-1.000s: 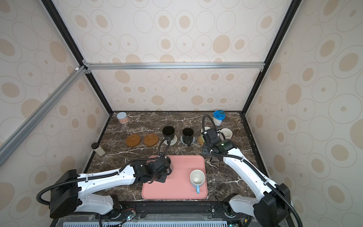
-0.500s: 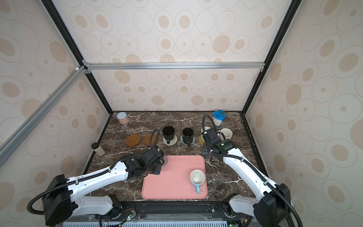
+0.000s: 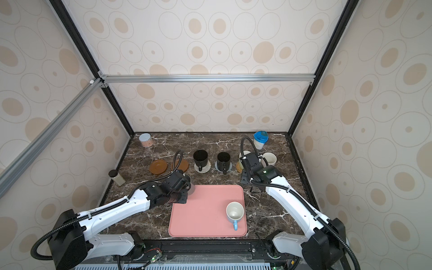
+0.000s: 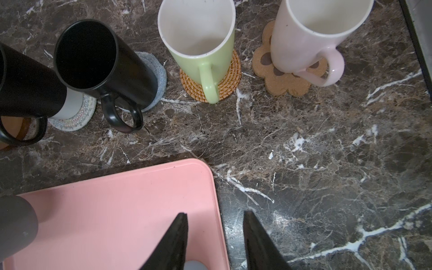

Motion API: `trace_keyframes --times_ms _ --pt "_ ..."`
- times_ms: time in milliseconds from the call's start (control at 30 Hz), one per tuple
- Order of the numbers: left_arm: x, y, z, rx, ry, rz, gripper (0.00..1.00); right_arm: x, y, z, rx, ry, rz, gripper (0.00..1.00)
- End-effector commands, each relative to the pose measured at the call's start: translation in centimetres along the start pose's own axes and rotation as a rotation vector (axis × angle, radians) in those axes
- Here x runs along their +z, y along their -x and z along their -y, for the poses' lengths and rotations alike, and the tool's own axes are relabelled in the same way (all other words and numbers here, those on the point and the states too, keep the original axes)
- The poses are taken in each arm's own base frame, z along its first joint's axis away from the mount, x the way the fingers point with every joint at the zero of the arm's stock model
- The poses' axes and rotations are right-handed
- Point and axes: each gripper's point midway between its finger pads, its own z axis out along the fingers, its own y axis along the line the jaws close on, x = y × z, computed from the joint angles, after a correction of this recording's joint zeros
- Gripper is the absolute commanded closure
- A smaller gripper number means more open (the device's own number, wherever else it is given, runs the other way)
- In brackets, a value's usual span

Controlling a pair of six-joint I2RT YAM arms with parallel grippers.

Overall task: Place cups on coasters
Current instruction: Pick up the cup from the tray, then place the cup on the coaster.

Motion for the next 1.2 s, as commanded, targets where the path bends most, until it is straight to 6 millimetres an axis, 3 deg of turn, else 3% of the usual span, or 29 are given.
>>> trace_keyframes --times_ms 0,333,567,1167 --pt "-2.3 4.2 0.9 -0.007 -0.050 0.137 0.95 -0.3 0.3 0.6 0.019 -0.020 0.013 0.57" --pt "-1.9 5.9 -1.4 -0.005 0.004 0.145 0.95 -0.2 0.1 0.6 0.019 -0.019 0.011 0.57" --pt "-1.6 8.5 -3.2 0.010 0.046 0.158 0.95 -0.5 0.0 1.0 0.029 -0.023 0.022 0.57" --pt "2.1 15.6 -6.1 0.013 0.073 0.151 0.96 -1.3 -0.5 1.7 0.043 -0.022 0.029 0.57"
